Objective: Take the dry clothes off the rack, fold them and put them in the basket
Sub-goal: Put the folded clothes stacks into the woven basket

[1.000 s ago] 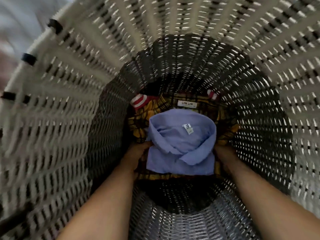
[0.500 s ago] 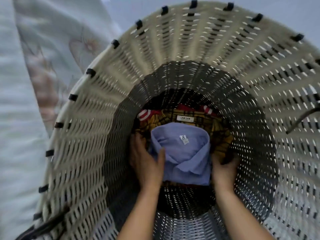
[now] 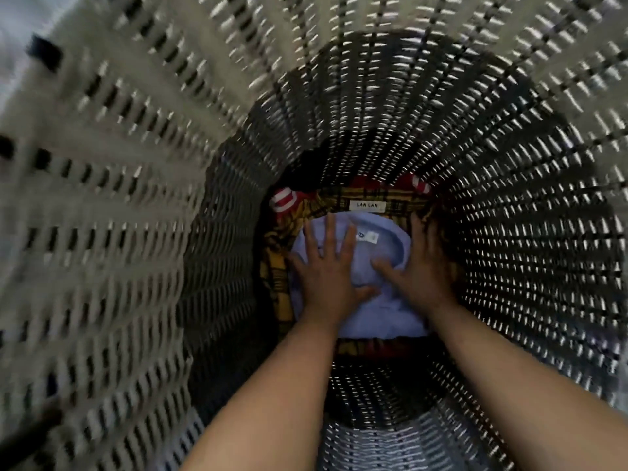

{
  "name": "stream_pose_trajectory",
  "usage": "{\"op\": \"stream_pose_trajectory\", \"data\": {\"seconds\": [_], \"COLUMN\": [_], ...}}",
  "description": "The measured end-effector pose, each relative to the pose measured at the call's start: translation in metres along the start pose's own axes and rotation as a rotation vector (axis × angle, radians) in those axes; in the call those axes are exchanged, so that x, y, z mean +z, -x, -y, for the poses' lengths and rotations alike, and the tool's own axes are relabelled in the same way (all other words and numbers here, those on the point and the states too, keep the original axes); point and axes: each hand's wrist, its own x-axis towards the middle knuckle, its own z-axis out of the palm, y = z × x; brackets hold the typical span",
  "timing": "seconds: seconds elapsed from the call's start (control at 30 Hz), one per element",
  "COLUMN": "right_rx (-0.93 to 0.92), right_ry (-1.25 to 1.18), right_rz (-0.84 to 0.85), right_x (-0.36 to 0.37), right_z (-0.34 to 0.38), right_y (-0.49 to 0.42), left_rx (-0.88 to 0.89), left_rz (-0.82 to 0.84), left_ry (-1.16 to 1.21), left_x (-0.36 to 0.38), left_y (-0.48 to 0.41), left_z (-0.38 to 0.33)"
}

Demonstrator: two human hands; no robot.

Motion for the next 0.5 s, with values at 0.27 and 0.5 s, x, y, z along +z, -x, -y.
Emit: {"op": "stream_pose_trajectory", "data": {"seconds": [0.27, 0.5], "right_rx": [0.124, 0.036], "right_ry": [-0.253, -0.71], "right_rz": [-0.128, -0.142], "right_x": [-0.051, -0.089], "right_z": [0.063, 0.196], "right_y": [0.06, 0.173], "left_rx": [-0.206, 0.122], "left_rz": [-0.223, -0.655], "left_ry": [0.285, 0.801], "left_x": [-0.119, -0.273], "left_y": [0.064, 0.218], "left_z": [-0.048, 0.006]}}
